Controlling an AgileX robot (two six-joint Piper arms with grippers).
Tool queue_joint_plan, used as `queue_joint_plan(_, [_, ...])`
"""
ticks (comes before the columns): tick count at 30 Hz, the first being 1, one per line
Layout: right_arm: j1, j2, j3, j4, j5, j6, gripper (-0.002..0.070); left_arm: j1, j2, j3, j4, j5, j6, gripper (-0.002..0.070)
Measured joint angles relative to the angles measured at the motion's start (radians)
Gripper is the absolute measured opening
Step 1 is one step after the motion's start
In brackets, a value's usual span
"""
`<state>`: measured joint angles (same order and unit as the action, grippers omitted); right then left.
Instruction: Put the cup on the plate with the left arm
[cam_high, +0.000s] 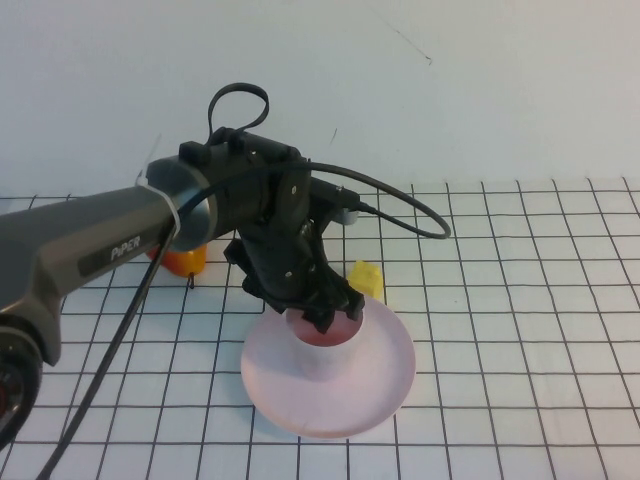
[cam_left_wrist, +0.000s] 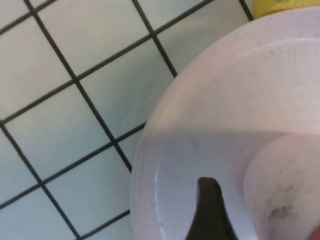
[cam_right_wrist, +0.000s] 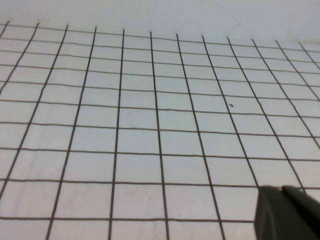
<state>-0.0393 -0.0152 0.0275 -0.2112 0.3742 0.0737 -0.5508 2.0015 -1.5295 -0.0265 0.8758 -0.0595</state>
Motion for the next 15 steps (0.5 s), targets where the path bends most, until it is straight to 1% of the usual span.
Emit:
queue_joint_plan(2, [0.0,0.0,0.0,0.0,0.0,0.0,-0.0002,0.0,-0.011,0.0,0.016,-0.008,-0.002,0.0412])
queue_joint_plan(7, [0.0,0.0,0.0,0.0,0.0,0.0,-0.0002,0.0,-0.11,0.0,0.072,-0.064,-0.028,0.0318])
queue_joint_plan(9, [0.0,0.0,0.0,0.0,0.0,0.0,-0.0002,0.0,-0.177,0.0,0.078,-0.096,-0.034,0.0262])
queue_joint_plan(13, [0.0,0.0,0.0,0.0,0.0,0.0,-0.0002,0.0,-0.313,0.0,0.1,-0.137,-0.035,0.0101])
queue_joint_plan(15, [0.0,0.0,0.0,0.0,0.0,0.0,-0.0002,0.0,-0.386,0.0,0.124,-0.158,-0.045,0.0043])
